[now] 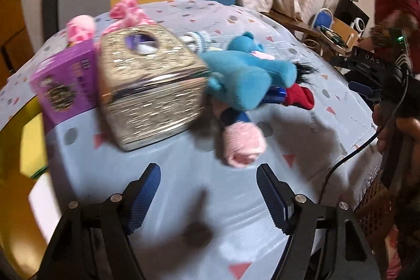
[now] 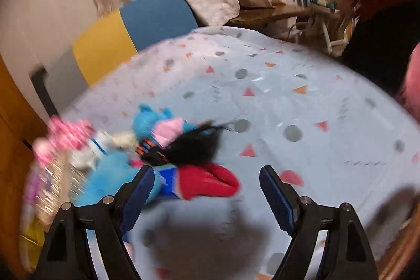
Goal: Organize soft objects
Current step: 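Grasp the pink rolled towel with the left tool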
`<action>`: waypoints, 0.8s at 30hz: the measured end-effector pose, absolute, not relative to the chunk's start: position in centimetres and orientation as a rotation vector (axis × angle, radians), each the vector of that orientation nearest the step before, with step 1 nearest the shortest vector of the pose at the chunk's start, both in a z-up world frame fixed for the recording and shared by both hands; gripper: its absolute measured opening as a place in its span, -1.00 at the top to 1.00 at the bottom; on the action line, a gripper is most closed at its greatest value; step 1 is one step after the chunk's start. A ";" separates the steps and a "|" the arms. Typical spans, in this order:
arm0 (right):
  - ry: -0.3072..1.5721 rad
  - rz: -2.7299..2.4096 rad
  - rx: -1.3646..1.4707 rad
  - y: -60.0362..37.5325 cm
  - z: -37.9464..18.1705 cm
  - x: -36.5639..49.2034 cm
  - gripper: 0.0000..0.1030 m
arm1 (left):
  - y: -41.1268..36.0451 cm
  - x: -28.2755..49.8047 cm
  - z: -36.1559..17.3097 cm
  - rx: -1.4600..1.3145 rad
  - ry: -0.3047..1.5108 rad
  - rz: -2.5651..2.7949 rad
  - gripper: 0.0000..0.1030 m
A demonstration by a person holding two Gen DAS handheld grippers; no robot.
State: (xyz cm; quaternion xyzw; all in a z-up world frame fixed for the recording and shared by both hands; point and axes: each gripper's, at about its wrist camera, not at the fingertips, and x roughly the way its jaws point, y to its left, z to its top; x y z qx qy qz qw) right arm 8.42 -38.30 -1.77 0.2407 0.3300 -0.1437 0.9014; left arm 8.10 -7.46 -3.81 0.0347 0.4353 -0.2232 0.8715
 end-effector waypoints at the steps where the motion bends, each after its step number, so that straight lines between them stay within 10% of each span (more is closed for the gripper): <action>1: 0.683 -0.300 0.496 -38.5 -1.8 8.5 -0.63 | -7.8 8.4 -4.0 0.073 0.911 -0.466 -0.46; 12: 0.738 -0.208 0.556 -38.3 -2.8 9.2 -0.63 | -13.1 11.5 -6.7 0.118 0.954 -0.492 -0.46; 24: 0.769 -0.224 0.585 -38.9 -3.5 9.5 -0.63 | -13.7 11.9 -8.6 0.094 0.971 -0.527 0.31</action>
